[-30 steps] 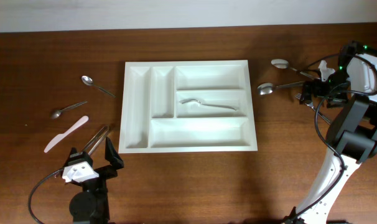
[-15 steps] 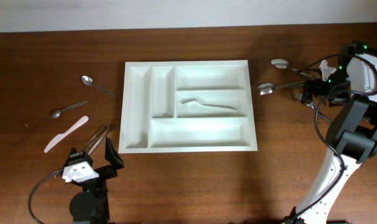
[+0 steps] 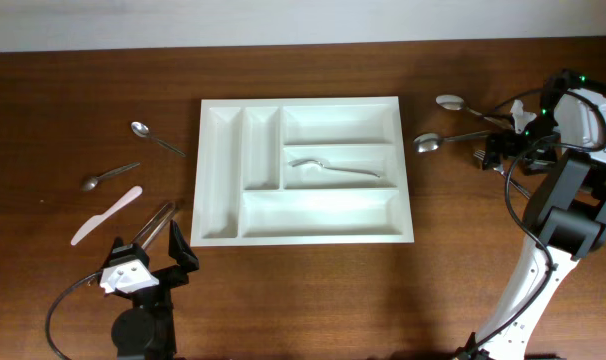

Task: Pack container
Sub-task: 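Lower the right gripper and close it on the second fork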

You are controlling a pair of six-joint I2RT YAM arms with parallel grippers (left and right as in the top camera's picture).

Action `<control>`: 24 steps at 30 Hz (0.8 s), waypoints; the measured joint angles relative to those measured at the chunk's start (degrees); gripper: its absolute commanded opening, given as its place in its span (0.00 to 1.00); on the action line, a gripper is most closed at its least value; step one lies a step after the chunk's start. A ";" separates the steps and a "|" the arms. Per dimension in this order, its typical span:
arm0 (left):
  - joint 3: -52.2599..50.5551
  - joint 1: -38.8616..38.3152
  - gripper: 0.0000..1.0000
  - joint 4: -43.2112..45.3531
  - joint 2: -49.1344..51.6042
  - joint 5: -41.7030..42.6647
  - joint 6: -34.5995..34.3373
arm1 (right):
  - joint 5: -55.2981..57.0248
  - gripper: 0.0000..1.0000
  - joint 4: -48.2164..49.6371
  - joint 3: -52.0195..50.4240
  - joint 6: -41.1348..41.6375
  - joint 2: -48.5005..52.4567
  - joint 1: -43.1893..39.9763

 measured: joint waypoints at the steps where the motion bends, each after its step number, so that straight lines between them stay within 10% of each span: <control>1: 0.00 0.00 0.99 0.00 0.00 -0.02 0.00 | 0.00 0.91 0.00 0.00 -0.02 0.00 0.00; 24: 0.00 0.00 0.99 0.00 0.00 -0.02 0.00 | -0.04 0.56 -0.15 0.00 0.04 0.00 0.00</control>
